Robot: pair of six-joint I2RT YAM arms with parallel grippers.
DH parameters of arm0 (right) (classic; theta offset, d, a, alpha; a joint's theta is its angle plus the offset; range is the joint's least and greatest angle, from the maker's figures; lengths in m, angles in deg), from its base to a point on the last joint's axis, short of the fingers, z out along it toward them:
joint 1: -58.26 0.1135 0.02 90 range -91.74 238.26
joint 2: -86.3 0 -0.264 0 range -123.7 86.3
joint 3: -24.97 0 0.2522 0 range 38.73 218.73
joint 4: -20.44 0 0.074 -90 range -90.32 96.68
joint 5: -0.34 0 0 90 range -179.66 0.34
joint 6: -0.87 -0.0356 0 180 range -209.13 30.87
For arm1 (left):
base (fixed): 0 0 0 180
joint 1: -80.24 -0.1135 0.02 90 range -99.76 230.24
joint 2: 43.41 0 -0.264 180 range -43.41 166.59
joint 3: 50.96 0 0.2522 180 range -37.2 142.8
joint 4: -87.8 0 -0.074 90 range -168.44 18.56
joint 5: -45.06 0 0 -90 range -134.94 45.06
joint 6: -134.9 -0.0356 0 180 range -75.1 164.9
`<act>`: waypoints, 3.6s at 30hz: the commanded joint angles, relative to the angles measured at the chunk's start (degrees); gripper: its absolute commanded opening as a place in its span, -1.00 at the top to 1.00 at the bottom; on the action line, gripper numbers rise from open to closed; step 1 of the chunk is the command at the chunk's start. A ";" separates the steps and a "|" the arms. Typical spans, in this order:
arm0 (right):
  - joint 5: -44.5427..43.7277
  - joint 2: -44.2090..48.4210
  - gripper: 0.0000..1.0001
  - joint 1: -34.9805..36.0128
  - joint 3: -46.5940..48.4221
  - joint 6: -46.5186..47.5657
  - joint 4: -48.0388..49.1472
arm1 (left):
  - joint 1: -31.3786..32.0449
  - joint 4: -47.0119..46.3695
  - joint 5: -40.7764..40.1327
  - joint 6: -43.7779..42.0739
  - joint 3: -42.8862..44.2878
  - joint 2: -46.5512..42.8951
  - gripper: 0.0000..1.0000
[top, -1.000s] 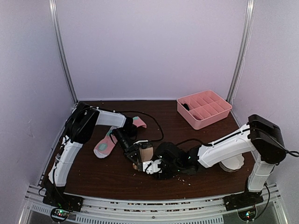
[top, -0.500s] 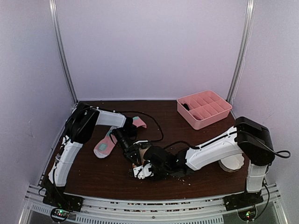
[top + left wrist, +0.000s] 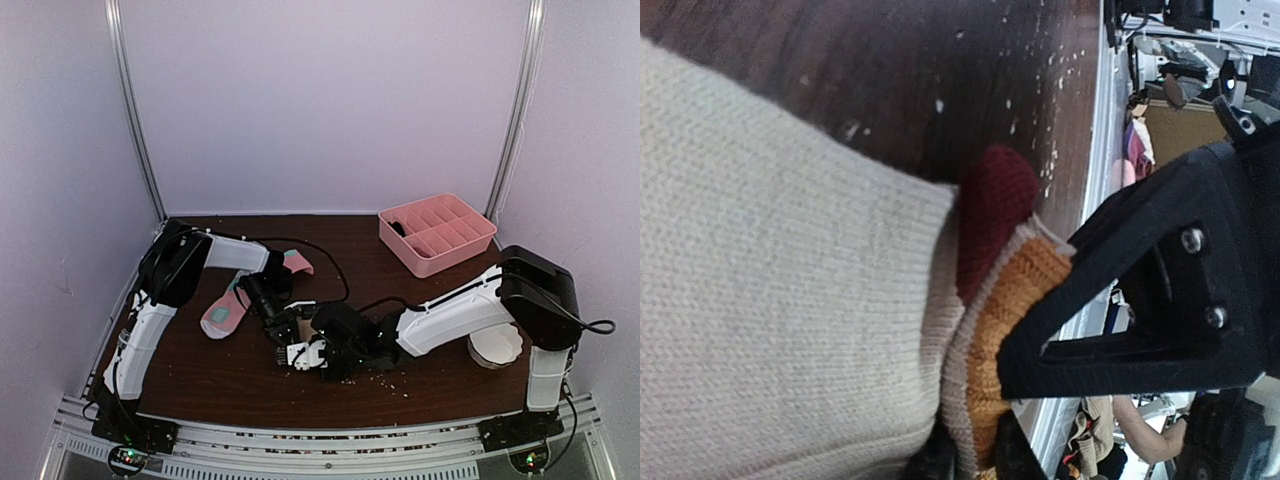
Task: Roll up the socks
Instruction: Roll the sock at the center of the board.
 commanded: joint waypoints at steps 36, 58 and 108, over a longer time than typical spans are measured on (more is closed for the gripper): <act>48.27 -13.73 0.82 -12.52 3.59 -48.06 -14.11 | -3.28 -38.52 -34.74 -1.68 -32.84 -50.03 -0.76; 48.07 -19.38 0.80 -14.01 3.08 -74.48 2.41 | 12.35 -46.21 -39.16 -4.90 -37.96 -38.40 0.52; 18.96 14.47 -0.99 -20.90 -36.88 -77.15 34.09 | 5.92 -23.63 -25.38 3.20 -14.81 -11.91 1.00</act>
